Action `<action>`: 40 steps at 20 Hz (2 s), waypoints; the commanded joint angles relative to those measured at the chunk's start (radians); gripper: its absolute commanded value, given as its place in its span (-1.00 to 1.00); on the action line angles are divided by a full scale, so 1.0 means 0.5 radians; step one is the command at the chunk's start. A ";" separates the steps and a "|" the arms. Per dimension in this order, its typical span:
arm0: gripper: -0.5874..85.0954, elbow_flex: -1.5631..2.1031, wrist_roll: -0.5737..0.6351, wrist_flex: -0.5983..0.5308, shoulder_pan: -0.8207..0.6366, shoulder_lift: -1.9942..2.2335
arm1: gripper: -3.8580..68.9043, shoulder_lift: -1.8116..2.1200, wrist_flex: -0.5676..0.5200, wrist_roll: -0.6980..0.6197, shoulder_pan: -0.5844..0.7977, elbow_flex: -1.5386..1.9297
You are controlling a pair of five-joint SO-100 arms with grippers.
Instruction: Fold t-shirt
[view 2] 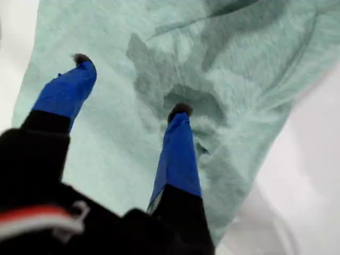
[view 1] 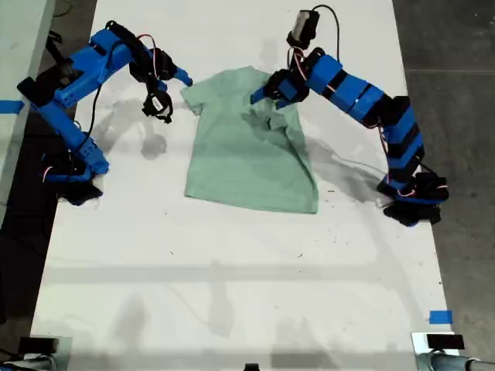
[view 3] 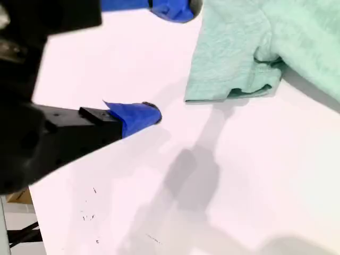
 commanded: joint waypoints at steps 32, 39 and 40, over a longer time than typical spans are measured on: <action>-0.99 -1.104 -0.239 0.350 -0.212 -0.841 | -0.32 2.307 0.319 0.322 -0.460 1.531; -0.99 -1.043 -0.123 0.344 -0.301 -0.387 | -0.32 2.457 0.295 0.328 -0.439 1.678; -0.99 -1.019 -0.123 0.298 -0.273 -0.371 | -0.32 2.473 0.295 0.331 -0.442 1.697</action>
